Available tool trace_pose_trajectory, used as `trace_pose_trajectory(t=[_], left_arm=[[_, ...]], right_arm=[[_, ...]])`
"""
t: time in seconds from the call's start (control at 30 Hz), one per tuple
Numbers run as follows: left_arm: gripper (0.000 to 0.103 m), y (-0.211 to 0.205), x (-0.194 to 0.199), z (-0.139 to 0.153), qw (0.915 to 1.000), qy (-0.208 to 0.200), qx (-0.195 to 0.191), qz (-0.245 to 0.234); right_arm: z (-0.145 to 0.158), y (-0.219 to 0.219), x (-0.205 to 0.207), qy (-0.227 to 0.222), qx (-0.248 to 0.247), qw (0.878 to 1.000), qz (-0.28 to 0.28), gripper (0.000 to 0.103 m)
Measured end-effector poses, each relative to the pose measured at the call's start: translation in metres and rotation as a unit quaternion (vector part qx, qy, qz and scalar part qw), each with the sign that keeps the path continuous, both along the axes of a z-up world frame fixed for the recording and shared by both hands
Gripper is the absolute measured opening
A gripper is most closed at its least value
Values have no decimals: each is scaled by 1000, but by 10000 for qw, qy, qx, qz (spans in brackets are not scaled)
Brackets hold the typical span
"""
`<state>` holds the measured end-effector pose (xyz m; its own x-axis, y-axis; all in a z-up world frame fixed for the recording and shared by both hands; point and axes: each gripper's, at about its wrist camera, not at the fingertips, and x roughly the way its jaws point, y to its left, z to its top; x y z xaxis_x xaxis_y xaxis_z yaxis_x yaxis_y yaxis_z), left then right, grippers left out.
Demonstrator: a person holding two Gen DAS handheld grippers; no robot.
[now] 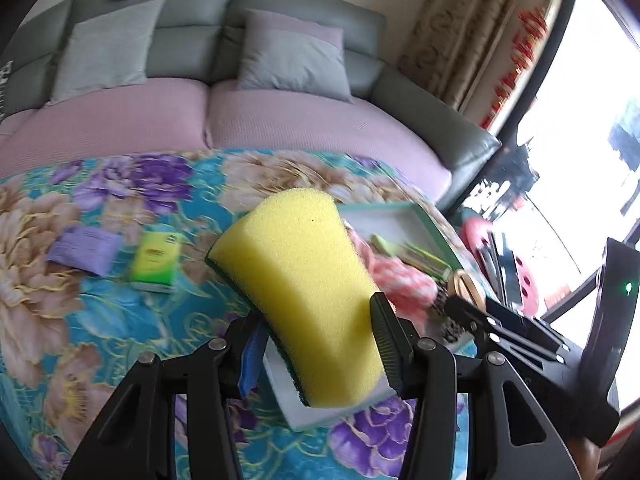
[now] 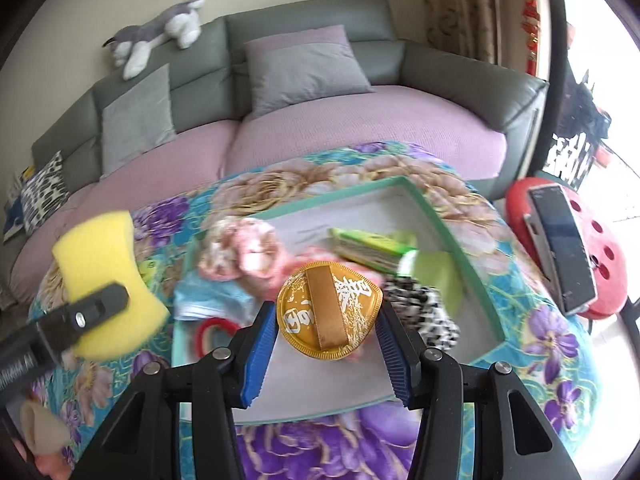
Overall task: Organize soft objects
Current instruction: 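Carry the sponge and cookie over the tray, then lower the sponge and cookie into the tray and open both tools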
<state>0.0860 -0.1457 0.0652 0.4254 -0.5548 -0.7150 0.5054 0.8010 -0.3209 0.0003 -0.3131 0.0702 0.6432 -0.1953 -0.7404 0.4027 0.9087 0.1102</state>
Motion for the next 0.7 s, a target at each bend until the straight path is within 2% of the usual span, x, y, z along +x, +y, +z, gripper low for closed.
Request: trace_pose_trajectory(t=[0.23, 0.7], left_arm=[[52, -34, -3, -21, 9984, 275, 233, -439], [52, -63, -2, -57, 9943, 563, 591, -687]], right_arm=[[-12, -8, 2, 166, 84, 9998, 31, 53], [-52, -26, 14, 491, 449, 9978, -34, 53]])
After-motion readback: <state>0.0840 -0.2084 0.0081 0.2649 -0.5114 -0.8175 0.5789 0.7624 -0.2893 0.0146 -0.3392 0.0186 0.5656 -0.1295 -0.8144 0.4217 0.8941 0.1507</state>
